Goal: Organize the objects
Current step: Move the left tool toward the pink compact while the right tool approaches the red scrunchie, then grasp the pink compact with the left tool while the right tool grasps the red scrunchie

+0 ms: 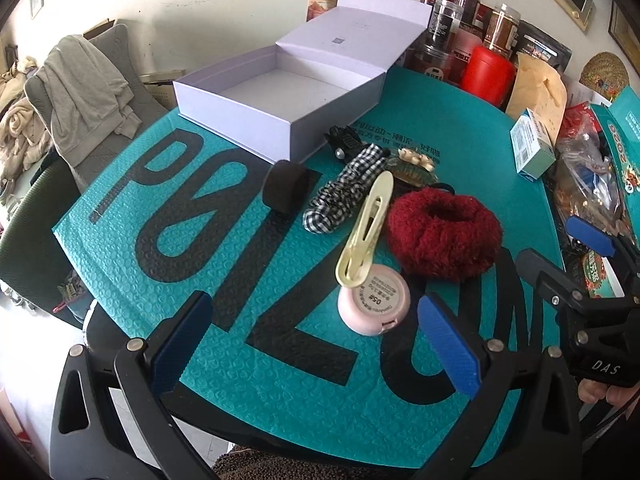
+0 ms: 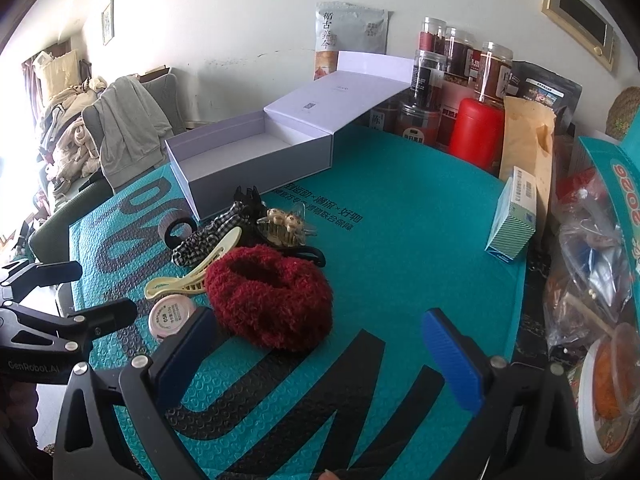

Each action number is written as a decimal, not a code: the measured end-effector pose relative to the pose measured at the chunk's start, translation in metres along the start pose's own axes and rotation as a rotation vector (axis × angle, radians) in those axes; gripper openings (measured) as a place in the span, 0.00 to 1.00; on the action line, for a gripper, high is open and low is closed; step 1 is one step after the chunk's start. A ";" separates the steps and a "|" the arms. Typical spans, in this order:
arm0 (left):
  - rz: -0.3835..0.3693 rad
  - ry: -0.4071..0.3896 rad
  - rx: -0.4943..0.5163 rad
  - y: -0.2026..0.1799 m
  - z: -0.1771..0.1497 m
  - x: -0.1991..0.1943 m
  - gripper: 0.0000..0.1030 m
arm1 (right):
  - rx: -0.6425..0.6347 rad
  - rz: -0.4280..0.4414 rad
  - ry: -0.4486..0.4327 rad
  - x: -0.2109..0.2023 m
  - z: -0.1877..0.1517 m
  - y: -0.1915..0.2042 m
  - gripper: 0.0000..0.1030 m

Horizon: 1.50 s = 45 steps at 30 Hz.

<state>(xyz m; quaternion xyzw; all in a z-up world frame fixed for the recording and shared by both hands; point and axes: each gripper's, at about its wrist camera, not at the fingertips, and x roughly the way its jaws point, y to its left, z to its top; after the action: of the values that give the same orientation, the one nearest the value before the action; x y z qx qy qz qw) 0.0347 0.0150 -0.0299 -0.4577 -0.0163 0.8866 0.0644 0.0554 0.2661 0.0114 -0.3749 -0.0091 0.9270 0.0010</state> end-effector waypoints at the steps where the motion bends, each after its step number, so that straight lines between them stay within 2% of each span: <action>1: -0.004 0.005 0.005 -0.001 -0.001 0.003 0.99 | 0.000 0.006 0.002 0.002 -0.001 -0.001 0.99; 8: -0.016 0.033 0.039 -0.011 -0.007 0.024 0.98 | -0.003 0.037 0.020 0.016 -0.007 -0.003 0.99; 20: -0.033 0.069 0.124 -0.026 -0.006 0.054 0.91 | -0.007 0.122 0.030 0.038 -0.001 -0.009 0.99; 26: -0.038 0.074 0.150 -0.027 -0.006 0.065 0.86 | 0.028 0.173 0.052 0.057 0.005 -0.015 0.93; 28: -0.051 0.082 0.143 -0.025 -0.007 0.068 0.84 | 0.041 0.190 0.067 0.063 0.006 -0.016 0.87; 30: -0.053 0.066 0.140 -0.025 -0.007 0.067 0.83 | 0.055 0.213 0.071 0.066 0.006 -0.017 0.86; 32: -0.062 0.061 0.135 -0.024 -0.007 0.068 0.82 | 0.062 0.218 0.069 0.067 0.006 -0.018 0.76; 33: -0.063 0.056 0.134 -0.024 -0.007 0.068 0.81 | 0.064 0.225 0.069 0.068 0.006 -0.018 0.68; 35: -0.073 0.044 0.132 -0.023 -0.008 0.066 0.75 | 0.068 0.255 0.072 0.068 0.006 -0.016 0.54; 36: -0.074 0.038 0.132 -0.023 -0.008 0.065 0.68 | 0.067 0.258 0.074 0.068 0.005 -0.014 0.48; 39: -0.075 0.025 0.135 -0.022 -0.010 0.062 0.56 | 0.047 0.238 0.066 0.065 0.004 -0.010 0.38; 41: -0.087 0.021 0.130 -0.019 -0.011 0.059 0.48 | 0.040 0.231 0.063 0.061 0.004 -0.008 0.35; 45: -0.117 0.023 0.108 -0.012 -0.014 0.054 0.48 | 0.030 0.208 0.058 0.050 0.000 -0.007 0.33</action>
<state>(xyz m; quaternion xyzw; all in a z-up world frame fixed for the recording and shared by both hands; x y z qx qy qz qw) 0.0163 0.0334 -0.0801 -0.4622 0.0053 0.8755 0.1410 0.0193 0.2738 -0.0236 -0.4006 0.0439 0.9108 -0.0892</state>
